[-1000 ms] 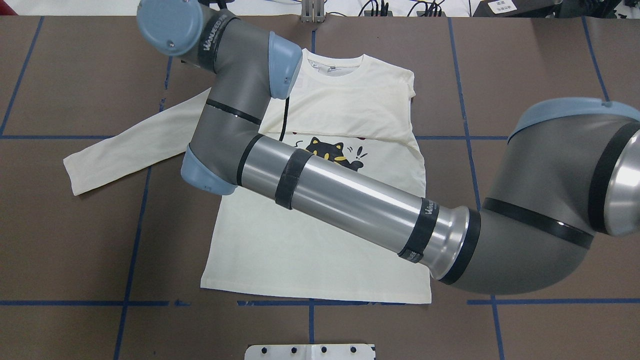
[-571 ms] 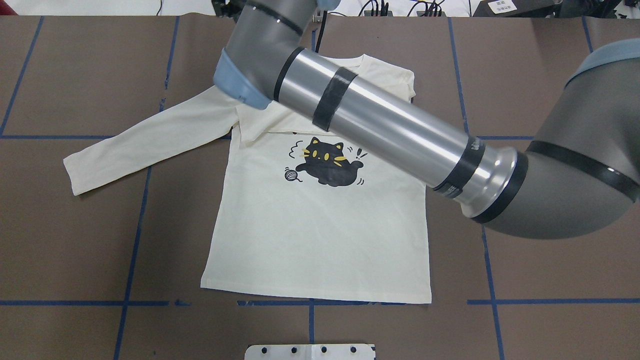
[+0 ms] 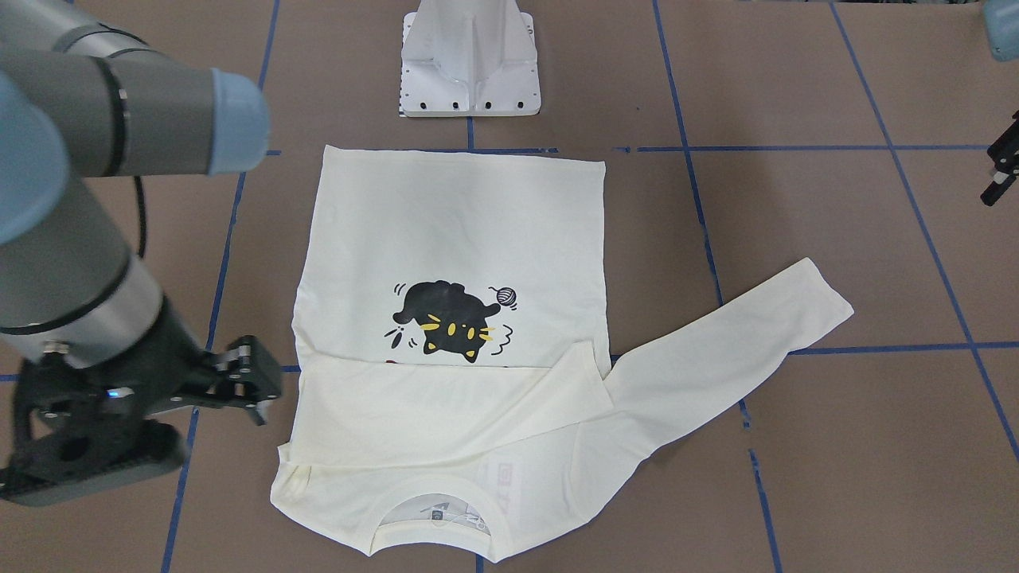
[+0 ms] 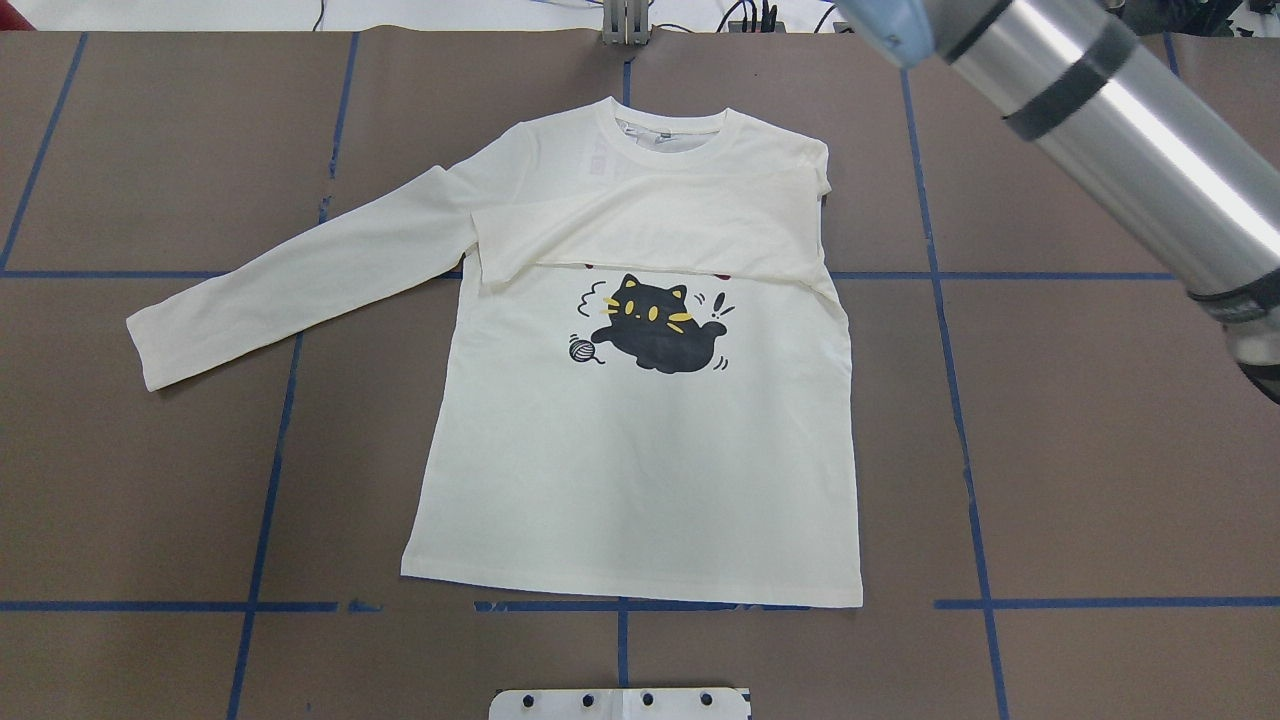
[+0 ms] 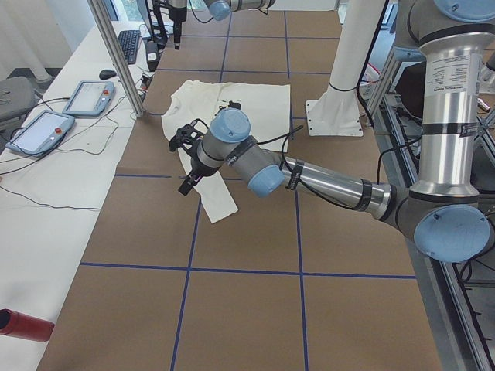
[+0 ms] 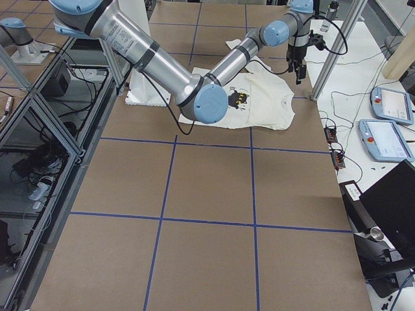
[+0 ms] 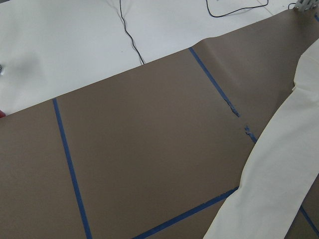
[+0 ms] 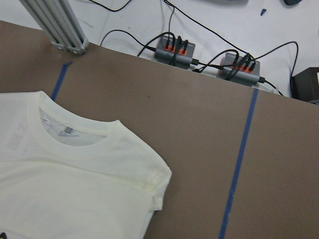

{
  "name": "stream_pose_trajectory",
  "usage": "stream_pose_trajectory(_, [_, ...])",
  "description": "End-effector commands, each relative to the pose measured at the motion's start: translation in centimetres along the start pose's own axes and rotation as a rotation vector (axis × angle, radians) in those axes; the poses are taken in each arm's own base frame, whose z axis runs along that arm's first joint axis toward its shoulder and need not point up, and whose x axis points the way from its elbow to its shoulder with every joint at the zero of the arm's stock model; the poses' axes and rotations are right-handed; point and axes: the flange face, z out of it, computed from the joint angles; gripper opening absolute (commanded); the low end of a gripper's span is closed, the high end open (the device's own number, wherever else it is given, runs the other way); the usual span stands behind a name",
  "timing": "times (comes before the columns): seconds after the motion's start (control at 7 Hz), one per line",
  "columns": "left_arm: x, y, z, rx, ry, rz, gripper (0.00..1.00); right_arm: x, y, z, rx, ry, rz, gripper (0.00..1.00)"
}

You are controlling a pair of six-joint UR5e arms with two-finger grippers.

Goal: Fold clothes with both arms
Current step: 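Lower the left gripper and grasp the cuff of the other sleeve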

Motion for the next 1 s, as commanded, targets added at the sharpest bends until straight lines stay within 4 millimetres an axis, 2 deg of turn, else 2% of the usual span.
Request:
stream_pose_trajectory(0.0, [3.3,2.3,5.1,-0.09,0.0,0.051,1.0,15.4,8.6,-0.2,-0.024,-0.009,-0.045,1.0])
stream_pose_trajectory(0.14, [4.1,3.5,6.6,-0.112,-0.017,0.073,1.0,19.2,13.6,-0.2,-0.056,0.017,0.015,1.0])
stream_pose_trajectory(0.29, [4.5,5.4,8.0,-0.117,-0.017,0.104,1.0,21.3,20.0,0.1,-0.07,0.025,0.023,1.0])
stream_pose_trajectory(0.43, [5.4,6.1,9.6,-0.126,-0.031,0.121,0.99,21.8,23.5,-0.8,-0.064,0.023,0.036,1.0])
stream_pose_trajectory(0.57, [7.5,7.1,12.3,-0.138,-0.053,0.085,0.95,21.6,24.4,-1.3,-0.057,0.024,0.035,1.0])
stream_pose_trajectory(0.71, [8.5,8.2,14.5,-0.125,-0.08,0.088,0.93,21.6,24.4,-1.3,-0.055,0.025,0.038,1.0])
stream_pose_trajectory(0.86, [8.7,8.8,15.9,-0.135,-0.071,0.084,0.87,21.6,24.4,-1.3,-0.056,0.025,0.038,1.0])
